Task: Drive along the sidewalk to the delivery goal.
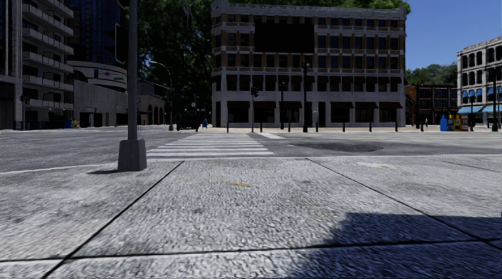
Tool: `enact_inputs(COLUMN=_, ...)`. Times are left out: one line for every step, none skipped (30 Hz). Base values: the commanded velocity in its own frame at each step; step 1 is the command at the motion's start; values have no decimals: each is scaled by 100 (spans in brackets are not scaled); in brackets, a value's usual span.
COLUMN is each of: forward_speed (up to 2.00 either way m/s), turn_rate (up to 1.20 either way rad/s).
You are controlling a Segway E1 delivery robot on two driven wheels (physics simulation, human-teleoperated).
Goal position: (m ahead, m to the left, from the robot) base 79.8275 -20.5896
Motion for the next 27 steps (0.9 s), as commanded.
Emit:
enact_inputs(forward_speed=200, turn_rate=26)
enact_inputs(forward_speed=200, turn_rate=26)
enact_inputs(forward_speed=200, turn_rate=26)
enact_inputs(forward_speed=200, turn_rate=26)
enact_inputs(forward_speed=200, turn_rate=26)
enact_inputs(forward_speed=200, turn_rate=26)
enact_inputs(forward_speed=200, turn_rate=26)
enact_inputs(forward_speed=200, turn_rate=26)
enact_inputs(forward_speed=200, turn_rate=26)
enact_inputs(forward_speed=200, turn_rate=26)
enact_inputs(forward_speed=200, turn_rate=26)
enact_inputs(forward_speed=200, turn_rate=26)
enact_inputs(forward_speed=200, turn_rate=26)
enact_inputs(forward_speed=200, turn_rate=26)
enact_inputs(forward_speed=200, turn_rate=26)
enact_inputs(forward_speed=200, turn_rate=26)
enact_inputs(forward_speed=200, turn_rate=26)
enact_inputs(forward_speed=200, turn_rate=26)
enact_inputs(forward_speed=200, turn_rate=26)
enact_inputs(forward_speed=200, turn_rate=26)
enact_inputs(forward_speed=200, turn_rate=26)
enact_inputs(forward_speed=200, turn_rate=26)
enact_inputs(forward_speed=200, turn_rate=22)
enact_inputs(forward_speed=200, turn_rate=1)
enact_inputs(forward_speed=200, turn_rate=0)
enact_inputs(forward_speed=200, turn_rate=0)
enact_inputs(forward_speed=200, turn_rate=0)
